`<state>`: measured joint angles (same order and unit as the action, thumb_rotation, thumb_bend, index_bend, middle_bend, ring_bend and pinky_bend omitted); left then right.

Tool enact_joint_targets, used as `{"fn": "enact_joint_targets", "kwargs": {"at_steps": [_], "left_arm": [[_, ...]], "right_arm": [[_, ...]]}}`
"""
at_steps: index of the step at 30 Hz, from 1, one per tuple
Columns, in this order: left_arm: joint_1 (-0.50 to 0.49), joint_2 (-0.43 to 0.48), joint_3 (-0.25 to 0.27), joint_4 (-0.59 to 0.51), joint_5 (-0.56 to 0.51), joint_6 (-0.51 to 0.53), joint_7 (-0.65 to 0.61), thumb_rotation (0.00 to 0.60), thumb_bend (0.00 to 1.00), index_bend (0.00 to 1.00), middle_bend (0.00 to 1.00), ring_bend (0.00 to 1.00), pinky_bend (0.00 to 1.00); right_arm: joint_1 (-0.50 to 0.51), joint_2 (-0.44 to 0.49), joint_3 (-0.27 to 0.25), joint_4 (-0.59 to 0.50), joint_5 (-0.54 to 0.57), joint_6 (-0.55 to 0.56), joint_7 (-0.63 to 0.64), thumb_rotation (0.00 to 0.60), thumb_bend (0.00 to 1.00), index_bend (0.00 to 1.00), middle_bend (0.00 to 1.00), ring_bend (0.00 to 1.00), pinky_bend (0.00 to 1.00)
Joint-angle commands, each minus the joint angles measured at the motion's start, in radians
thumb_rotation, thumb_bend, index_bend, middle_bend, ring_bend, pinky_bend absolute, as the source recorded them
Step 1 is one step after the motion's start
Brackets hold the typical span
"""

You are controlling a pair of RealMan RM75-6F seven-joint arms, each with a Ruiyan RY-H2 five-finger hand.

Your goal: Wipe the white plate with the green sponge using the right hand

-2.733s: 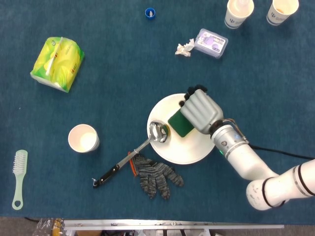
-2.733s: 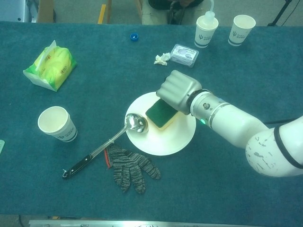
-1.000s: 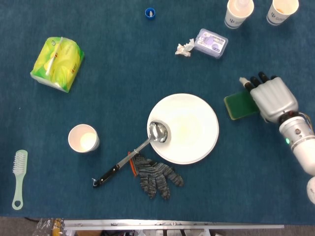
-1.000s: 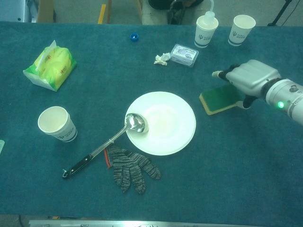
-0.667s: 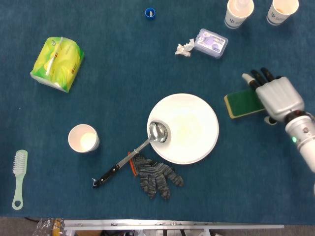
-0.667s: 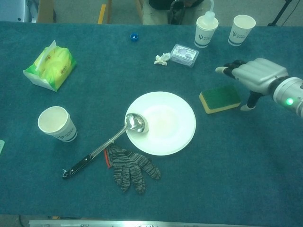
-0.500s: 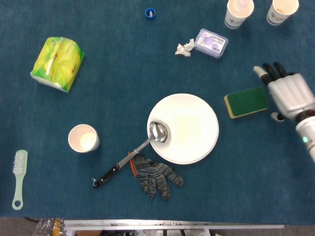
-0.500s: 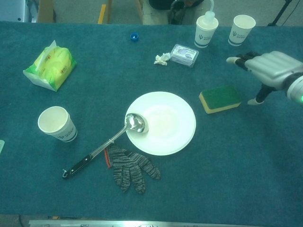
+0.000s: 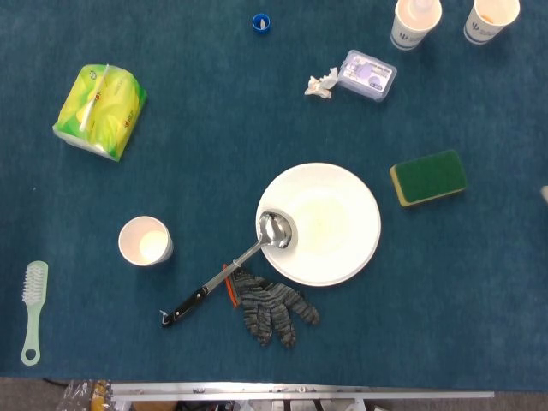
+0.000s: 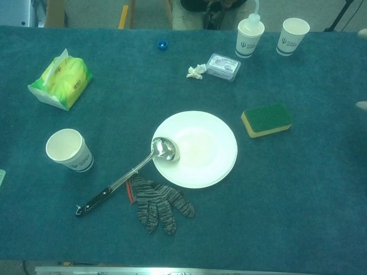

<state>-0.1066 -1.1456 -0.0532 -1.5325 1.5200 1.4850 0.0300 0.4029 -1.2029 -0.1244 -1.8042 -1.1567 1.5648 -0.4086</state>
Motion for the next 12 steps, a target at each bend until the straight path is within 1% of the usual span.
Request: {"fn": "enact_joint_targets", "kwargs": {"at_steps": [1,6,12], "left_arm": [[0.003,-0.005,0.001,-0.011,0.015,0.019,0.019,0.600,0.39,0.28,0.24,0.16,0.16],[0.009,0.000,0.013,-0.032,0.023,0.023,0.034,0.600,0.39,0.28,0.24,0.16,0.16],[0.011,0.001,0.019,-0.046,0.028,0.024,0.043,0.600,0.39,0.28,0.24,0.16,0.16]], "right_arm": [[-0.075,0.036,-0.009,-0.020,-0.065,0.079,0.031,0.600,0.14,0.00,0.12,0.02,0.35],[-0.146,0.070,-0.007,-0.036,-0.088,0.118,0.051,0.600,0.14,0.00,0.12,0.02,0.35],[-0.203,0.090,0.001,-0.050,-0.145,0.149,0.071,0.600,0.14,0.00,0.12,0.02,0.35]]}}
